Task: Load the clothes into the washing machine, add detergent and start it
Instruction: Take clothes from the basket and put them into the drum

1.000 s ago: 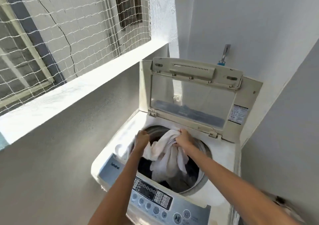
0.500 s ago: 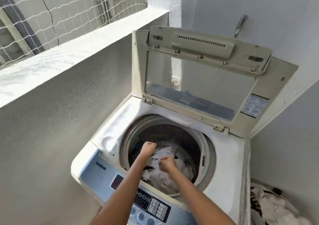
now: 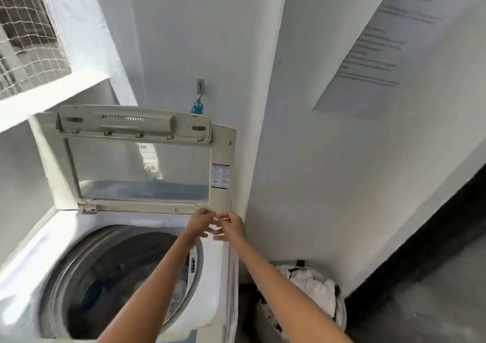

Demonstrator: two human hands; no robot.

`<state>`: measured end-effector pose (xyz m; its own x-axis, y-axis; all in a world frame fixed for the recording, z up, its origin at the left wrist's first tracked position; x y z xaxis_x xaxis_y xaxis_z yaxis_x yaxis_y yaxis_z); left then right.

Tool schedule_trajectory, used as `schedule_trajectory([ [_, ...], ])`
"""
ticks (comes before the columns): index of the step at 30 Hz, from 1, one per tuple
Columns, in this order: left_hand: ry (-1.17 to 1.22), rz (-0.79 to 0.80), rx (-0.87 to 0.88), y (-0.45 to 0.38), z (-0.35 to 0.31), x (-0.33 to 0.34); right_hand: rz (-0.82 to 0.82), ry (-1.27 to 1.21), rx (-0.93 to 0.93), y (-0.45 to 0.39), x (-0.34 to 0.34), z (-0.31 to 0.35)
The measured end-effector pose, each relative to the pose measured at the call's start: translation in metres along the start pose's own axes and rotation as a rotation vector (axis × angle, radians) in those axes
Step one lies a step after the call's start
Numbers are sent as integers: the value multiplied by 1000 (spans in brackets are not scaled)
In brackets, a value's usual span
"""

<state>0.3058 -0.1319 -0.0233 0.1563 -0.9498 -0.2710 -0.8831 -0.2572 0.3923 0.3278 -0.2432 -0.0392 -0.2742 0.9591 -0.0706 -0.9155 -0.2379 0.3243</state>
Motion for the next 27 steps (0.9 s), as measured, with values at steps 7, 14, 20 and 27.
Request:
schedule_trajectory([
  [7,-116,131,79,-7,-25,178,-299,-51,60,2,-168,-46],
  [14,-338,227,-61,-36,67,284,-299,-49,325,8,-243,-176],
  [20,-382,227,-282,-67,199,314,-272,119,534,-12,-271,-317],
  [27,-299,130,-419,-116,302,347,-252,528,513,-64,-292,-435],
])
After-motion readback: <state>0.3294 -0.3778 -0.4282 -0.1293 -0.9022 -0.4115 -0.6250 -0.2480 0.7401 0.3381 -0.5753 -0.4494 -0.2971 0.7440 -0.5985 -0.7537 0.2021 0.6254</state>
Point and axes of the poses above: each hand's wrist, its own y-axis away from the middle knuckle, its own x-axis out of the palm, z = x × y, the point moved 7 cm from there along -y, towards the middle knuckle, and after that the axes turned 1 degree about -y, right-handed, at the moved point
